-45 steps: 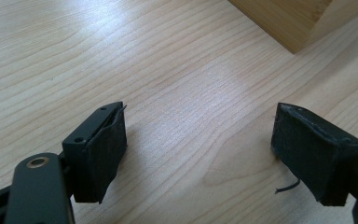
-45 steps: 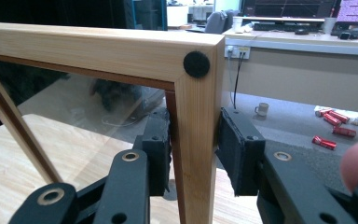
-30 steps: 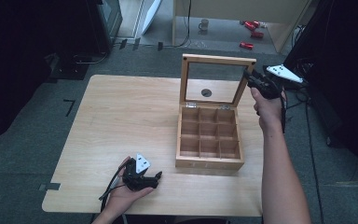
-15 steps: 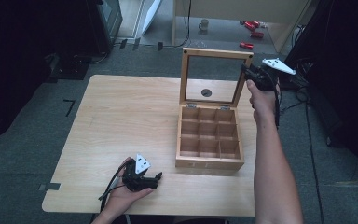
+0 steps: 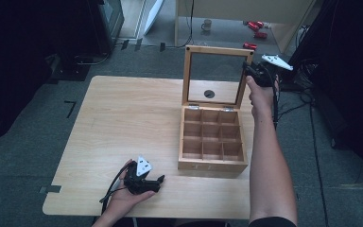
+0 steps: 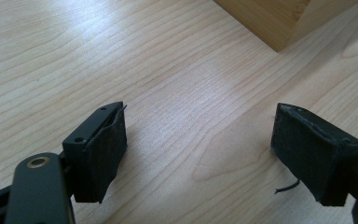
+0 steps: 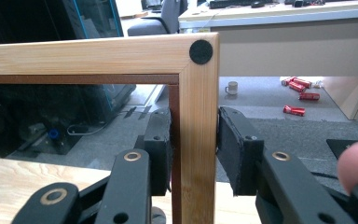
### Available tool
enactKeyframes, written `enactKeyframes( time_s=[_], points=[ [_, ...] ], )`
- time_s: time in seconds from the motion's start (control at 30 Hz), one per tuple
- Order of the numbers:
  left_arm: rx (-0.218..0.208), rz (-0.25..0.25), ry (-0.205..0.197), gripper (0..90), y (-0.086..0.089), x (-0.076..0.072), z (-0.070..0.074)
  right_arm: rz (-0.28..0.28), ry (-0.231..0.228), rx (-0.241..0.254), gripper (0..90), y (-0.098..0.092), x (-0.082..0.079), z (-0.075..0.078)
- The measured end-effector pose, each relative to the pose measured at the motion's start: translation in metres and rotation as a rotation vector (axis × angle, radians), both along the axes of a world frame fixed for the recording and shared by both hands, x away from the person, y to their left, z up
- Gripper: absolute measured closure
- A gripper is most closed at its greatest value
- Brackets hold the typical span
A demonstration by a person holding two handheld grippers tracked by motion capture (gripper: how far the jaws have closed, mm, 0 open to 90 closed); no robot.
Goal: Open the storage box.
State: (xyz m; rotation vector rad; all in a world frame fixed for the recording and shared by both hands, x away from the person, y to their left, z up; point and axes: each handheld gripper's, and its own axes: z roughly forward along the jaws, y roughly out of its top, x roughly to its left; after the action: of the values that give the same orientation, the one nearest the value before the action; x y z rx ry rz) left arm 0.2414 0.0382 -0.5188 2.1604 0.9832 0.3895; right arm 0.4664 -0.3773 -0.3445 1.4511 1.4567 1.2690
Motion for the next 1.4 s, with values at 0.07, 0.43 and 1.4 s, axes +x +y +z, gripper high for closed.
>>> enactKeyframes(
  time_s=[0.07,0.43,1.4],
  points=[
    [0.000,0.000,0.000,18.7,0.000,0.000,0.000,0.000,-0.002,0.000,66.7,0.000,0.001,-0.001],
    [0.011,-0.003,-0.001,18.7,0.000,0.000,0.000,0.032,0.027,0.128,50.5,-0.004,-0.010,-0.002],
    [0.001,0.001,-0.004,20.4,-0.002,0.000,0.000,0.128,0.165,-0.003,12.9,0.020,-0.141,-0.057]
  ],
)
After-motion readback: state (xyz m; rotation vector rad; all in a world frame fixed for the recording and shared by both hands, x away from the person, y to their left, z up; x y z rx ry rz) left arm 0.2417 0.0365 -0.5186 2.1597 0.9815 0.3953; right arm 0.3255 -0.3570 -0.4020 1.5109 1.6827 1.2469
